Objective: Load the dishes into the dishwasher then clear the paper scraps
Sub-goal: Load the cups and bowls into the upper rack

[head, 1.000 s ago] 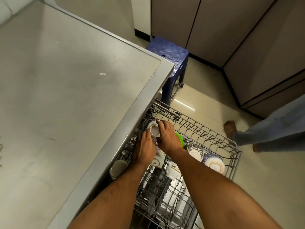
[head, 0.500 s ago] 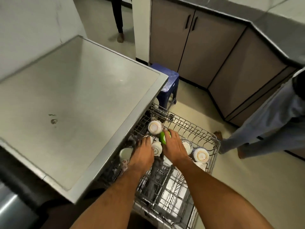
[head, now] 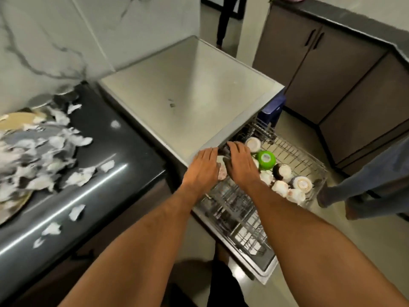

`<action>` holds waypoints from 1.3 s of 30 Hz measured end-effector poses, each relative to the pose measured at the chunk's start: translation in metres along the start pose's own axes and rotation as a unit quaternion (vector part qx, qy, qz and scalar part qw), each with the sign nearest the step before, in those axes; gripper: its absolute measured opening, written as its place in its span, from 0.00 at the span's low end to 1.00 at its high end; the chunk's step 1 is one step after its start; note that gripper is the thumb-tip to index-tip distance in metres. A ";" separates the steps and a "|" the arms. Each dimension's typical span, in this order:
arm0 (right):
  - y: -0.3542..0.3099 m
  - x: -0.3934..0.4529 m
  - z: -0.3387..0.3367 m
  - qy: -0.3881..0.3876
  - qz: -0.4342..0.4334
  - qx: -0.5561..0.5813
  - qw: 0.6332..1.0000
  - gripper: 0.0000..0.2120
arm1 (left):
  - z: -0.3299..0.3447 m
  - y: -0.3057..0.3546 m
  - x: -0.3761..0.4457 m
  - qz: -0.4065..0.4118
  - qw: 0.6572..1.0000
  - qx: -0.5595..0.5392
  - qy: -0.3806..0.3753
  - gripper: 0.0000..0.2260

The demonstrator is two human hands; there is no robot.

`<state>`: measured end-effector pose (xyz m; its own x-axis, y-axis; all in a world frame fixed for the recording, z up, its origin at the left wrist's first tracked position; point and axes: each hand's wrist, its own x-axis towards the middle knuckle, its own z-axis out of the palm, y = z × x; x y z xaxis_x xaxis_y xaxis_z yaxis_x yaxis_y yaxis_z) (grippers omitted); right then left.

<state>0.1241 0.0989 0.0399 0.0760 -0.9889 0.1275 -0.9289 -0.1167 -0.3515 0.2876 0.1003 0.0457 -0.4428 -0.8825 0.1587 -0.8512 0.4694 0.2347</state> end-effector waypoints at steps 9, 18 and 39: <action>-0.142 0.034 0.031 -0.001 -0.129 0.020 0.991 0.25 | -0.077 -0.117 -0.076 -0.129 0.989 0.003 0.079 0.23; -0.262 0.096 0.058 -0.011 -0.231 0.027 0.973 0.27 | -0.134 -0.222 -0.113 -0.253 0.959 0.050 0.120 0.23; -0.427 0.335 0.141 -0.072 -0.351 0.050 0.932 0.26 | -0.180 -0.434 -0.037 -0.443 0.881 0.025 0.167 0.22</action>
<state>0.5973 -0.1955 0.1017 0.7071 -0.6670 0.2347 -0.5938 -0.7403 -0.3151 0.7237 -0.0652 0.1109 0.5015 -0.8393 0.2100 -0.8359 -0.4075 0.3676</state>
